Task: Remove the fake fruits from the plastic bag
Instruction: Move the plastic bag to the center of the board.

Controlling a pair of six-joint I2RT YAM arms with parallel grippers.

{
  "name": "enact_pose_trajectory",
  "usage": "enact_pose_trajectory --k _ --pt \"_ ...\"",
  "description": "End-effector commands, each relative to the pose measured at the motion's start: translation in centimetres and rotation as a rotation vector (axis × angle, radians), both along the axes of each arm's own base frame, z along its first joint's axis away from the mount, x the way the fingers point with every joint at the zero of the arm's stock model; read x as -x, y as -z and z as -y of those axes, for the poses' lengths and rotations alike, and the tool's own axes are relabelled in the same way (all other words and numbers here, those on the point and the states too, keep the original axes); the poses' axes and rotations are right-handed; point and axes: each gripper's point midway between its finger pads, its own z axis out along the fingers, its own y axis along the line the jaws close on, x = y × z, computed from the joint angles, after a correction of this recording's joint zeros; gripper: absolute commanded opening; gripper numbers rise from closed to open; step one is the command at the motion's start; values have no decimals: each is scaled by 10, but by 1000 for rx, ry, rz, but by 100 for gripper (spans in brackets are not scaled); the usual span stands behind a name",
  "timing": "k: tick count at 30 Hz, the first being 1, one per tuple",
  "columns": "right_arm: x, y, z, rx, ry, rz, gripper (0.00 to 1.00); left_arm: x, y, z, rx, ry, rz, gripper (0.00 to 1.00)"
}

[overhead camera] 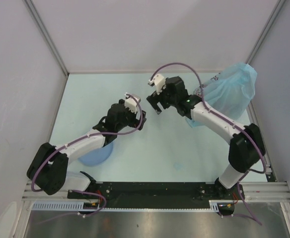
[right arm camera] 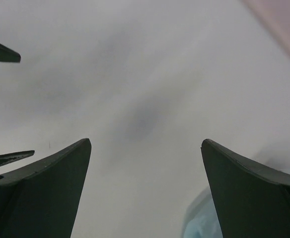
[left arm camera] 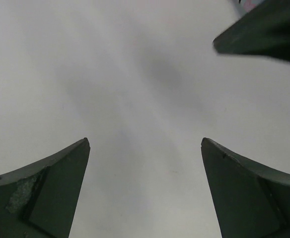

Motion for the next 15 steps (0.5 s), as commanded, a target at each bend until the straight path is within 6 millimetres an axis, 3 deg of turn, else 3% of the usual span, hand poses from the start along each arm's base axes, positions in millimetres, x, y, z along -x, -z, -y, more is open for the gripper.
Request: enact_pose_trajectory --k 1,2,3,4,6,7,8,9,10,15 --pt "-7 -133 43 -142 50 235 97 -22 -67 21 25 62 129 100" --pt "-13 -137 65 -145 103 236 96 -25 -74 26 20 87 135 100" --pt "-12 -149 77 -158 128 258 95 -23 -61 35 -18 150 87 98" --pt "-15 -155 90 -158 159 271 94 -32 -86 44 -6 174 121 98" --pt "-25 -168 127 -135 251 315 94 -39 -69 46 -54 159 24 99" --pt "-27 -176 140 -129 276 336 94 -48 -85 49 -41 137 37 99" --pt "-28 -175 155 -115 307 322 94 -49 -80 47 -59 119 9 100" --pt "-34 -178 186 -107 371 318 94 -52 -81 47 -58 108 7 100" --pt "-37 -186 200 -111 398 319 93 -53 -82 46 -59 101 11 100" --pt "-27 -176 287 -55 537 182 92 -49 -83 39 -79 102 33 100"
